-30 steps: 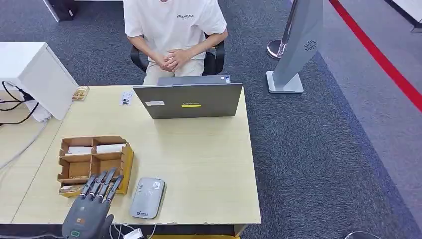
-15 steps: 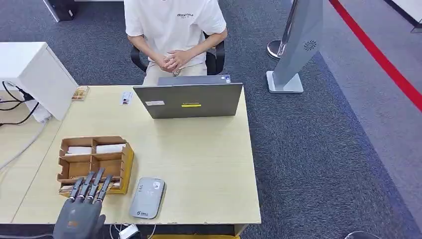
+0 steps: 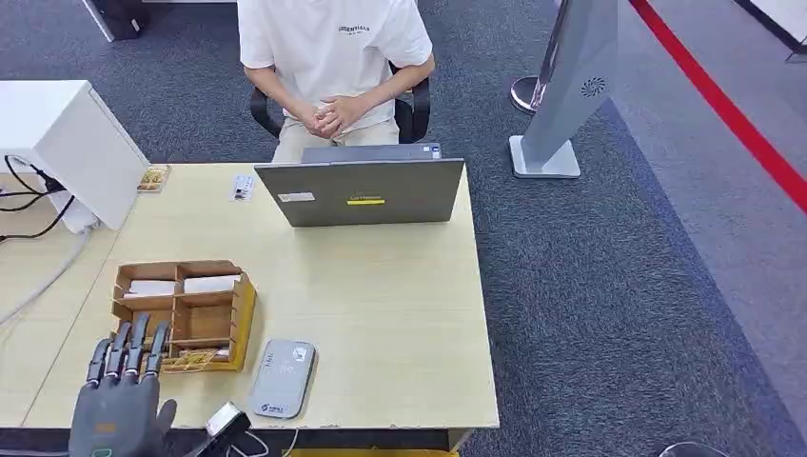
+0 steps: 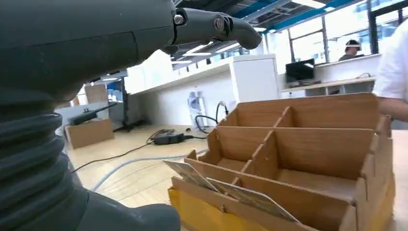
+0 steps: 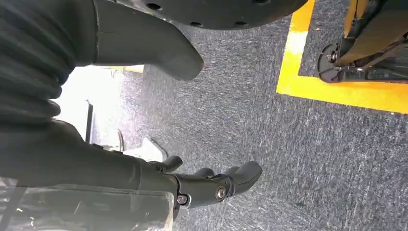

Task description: Pass the card to the sensor for recognition and then transmit it.

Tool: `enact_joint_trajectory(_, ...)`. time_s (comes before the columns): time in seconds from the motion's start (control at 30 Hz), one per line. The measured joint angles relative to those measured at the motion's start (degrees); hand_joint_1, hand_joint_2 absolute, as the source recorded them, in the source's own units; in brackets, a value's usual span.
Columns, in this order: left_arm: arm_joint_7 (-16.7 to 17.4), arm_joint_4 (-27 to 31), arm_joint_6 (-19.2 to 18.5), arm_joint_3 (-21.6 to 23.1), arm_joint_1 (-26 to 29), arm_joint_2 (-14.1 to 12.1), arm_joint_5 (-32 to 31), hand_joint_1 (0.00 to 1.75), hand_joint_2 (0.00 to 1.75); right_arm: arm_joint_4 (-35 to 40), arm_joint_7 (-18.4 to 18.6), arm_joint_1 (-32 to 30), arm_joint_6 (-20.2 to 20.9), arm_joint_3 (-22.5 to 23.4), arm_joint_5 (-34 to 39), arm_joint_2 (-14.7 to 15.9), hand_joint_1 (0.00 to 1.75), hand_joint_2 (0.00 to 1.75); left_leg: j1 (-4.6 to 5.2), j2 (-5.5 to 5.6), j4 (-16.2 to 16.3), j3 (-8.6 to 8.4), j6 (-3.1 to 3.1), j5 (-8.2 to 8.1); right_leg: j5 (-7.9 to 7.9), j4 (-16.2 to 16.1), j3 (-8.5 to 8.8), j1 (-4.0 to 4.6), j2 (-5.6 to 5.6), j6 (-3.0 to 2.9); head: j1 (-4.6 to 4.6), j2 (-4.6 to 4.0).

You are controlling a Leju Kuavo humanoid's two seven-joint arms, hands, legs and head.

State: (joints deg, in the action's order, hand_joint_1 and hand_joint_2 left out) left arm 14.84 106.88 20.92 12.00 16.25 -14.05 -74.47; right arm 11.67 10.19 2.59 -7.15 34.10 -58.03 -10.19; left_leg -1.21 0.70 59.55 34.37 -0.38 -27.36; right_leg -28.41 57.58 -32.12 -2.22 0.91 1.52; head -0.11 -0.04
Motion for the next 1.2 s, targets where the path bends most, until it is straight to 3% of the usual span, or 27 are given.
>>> enact_joint_trajectory(0.57, -3.2, -3.8, -1.0, -1.4, -3.0, 4.0, -0.7, 0.00, 1.75, 0.1, 0.5, 0.0, 0.2, 0.0, -1.6, 0.0, 0.00, 1.75, 0.00, 0.01, 0.0, -0.01, 0.00, 0.00, 0.00, 0.0, 0.00, 0.00, -0.02, 0.00, 0.00, 0.00)
enact_joint_trajectory(1.2, -3.3, -10.2, -2.9, -1.4, -5.8, 5.4, -0.8, 0.00, 1.75, 0.1, 2.5, 0.0, 0.8, 0.0, -2.6, -0.3, 0.00, 1.75, 0.00, 0.00, 0.0, -0.01, 0.00, 0.00, 0.00, 0.0, -0.02, 0.00, 0.01, 0.00, 0.00, 0.00)
